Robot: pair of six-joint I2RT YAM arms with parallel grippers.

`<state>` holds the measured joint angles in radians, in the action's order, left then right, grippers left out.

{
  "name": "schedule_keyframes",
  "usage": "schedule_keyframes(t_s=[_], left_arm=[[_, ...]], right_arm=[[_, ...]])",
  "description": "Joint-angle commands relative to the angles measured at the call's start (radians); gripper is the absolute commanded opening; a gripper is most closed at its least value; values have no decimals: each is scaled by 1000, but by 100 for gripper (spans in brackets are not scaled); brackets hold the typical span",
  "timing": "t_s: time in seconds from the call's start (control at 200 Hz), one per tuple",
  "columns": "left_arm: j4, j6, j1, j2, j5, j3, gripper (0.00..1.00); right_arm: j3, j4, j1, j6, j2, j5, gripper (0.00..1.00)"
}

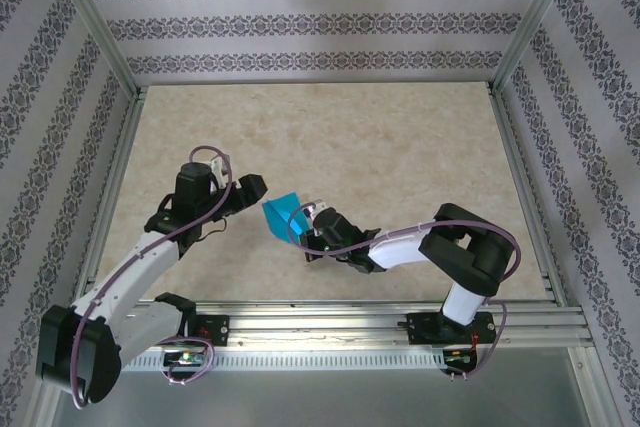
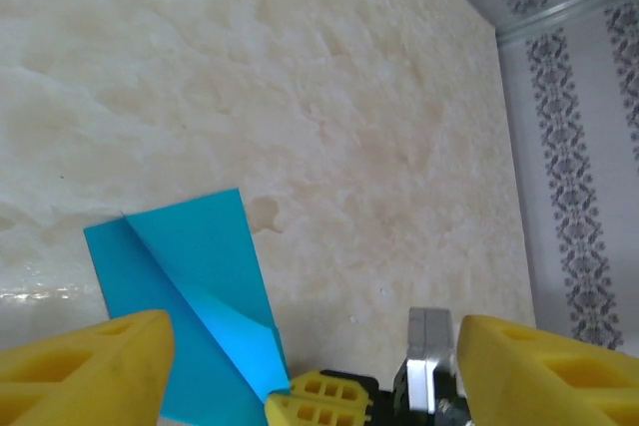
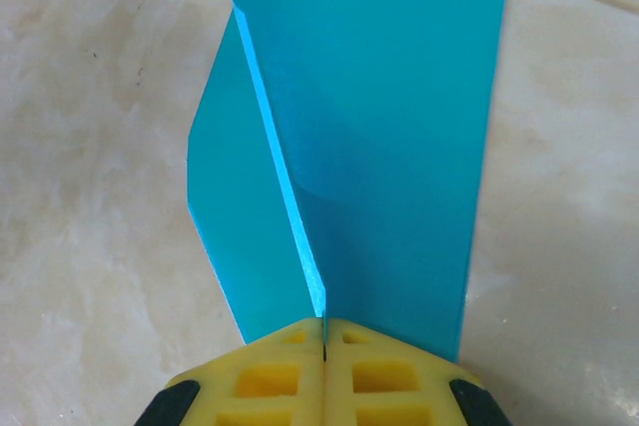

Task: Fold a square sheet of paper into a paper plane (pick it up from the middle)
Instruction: Fourth fold the wing at the center of the table.

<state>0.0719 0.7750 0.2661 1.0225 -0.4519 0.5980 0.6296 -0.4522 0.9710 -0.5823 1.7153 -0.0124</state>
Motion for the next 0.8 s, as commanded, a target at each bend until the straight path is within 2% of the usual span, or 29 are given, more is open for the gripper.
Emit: schedule_keyframes(t_s=[0.0,0.175,0.35,0.375,0.405,0.48,0.555,0.634,0.794], left_arm=[[-90,34,-9,46,-94,-19,66],[-162,73,-7,124,-139,-32,43],[-178,66,-4,226,-208,-6,36],[-184,69,-4,239,-213,-5,38],[-187,74,-4,253,-212,-5,45],[-200,87,-5,281,-210,2,44],[-139,109,-3,300,-161,35,63],[-94,125,0,334,-143,71,72],[-29,175,4,430,-139,138,74]], right_arm=[[21,1,-21,-64,-3,-43,0],[8,-50,-55,-126,3,-106,0],[21,-79,-85,-177,19,-181,0],[20,-87,-90,-185,21,-191,0],[18,-96,-95,-191,23,-202,0],[15,-87,-100,-174,6,-200,0],[6,-71,-100,-141,-13,-171,0],[-7,-88,-99,-104,-16,-156,0],[-12,-90,-91,-21,-24,-137,0]])
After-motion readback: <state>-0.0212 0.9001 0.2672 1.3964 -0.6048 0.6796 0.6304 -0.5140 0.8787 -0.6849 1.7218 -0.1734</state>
